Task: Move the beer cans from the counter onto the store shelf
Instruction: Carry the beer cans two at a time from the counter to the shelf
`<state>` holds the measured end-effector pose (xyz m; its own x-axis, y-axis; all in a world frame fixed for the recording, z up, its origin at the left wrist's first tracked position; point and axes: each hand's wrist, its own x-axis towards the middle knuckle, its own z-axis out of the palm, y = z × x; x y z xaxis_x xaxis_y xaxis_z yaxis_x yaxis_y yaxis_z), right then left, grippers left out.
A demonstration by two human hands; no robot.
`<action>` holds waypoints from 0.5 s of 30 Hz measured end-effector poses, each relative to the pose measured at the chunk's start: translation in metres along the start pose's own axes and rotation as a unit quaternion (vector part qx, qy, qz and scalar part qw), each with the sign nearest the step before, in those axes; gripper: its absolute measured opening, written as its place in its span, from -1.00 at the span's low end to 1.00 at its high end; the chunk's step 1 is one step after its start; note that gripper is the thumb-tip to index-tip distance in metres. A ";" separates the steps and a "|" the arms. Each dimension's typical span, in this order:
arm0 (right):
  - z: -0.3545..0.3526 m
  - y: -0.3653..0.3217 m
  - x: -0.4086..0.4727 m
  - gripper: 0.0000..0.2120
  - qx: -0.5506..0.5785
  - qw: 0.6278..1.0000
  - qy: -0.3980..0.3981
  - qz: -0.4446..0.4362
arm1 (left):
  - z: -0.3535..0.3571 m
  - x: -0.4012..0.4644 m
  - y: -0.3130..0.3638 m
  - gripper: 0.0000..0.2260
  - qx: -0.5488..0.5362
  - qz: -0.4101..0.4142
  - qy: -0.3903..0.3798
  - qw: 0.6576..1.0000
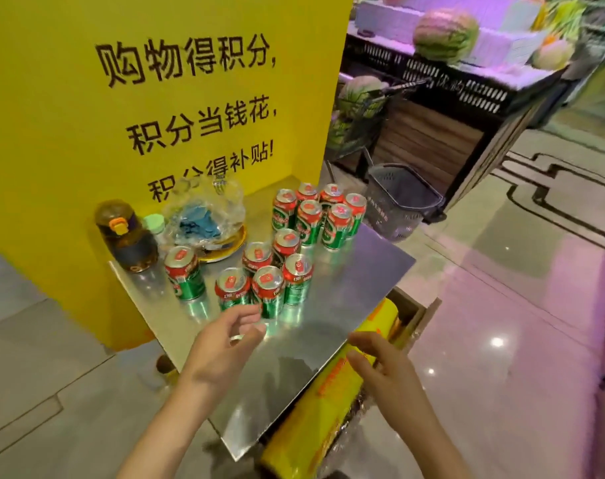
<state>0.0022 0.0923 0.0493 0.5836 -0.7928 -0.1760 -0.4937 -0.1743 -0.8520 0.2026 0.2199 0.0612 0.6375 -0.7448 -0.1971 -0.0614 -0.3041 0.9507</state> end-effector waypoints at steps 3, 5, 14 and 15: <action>-0.011 0.017 0.044 -0.85 -0.023 0.999 -0.044 0.002 | 0.022 0.017 -0.002 -0.66 -0.058 -0.031 0.035 0.997; -0.015 0.022 0.076 -0.85 -0.044 0.995 -0.087 -0.010 | 0.033 0.022 -0.003 -0.78 -0.058 -0.037 0.074 0.995; 0.004 0.034 0.197 -0.45 -0.061 0.959 -0.274 -0.047 | 0.076 0.022 -0.015 -0.82 -0.019 -0.139 0.295 0.945; 0.011 0.036 0.205 -0.39 -0.061 0.959 -0.272 -0.055 | 0.082 0.022 -0.016 -0.83 -0.012 -0.148 0.311 0.939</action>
<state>0.1109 -0.0700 -0.0225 0.8703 -0.3485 -0.3480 -0.4621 -0.3332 -0.8219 0.1547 0.1594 0.0214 0.9496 -0.1367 -0.2821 0.2012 -0.4243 0.8829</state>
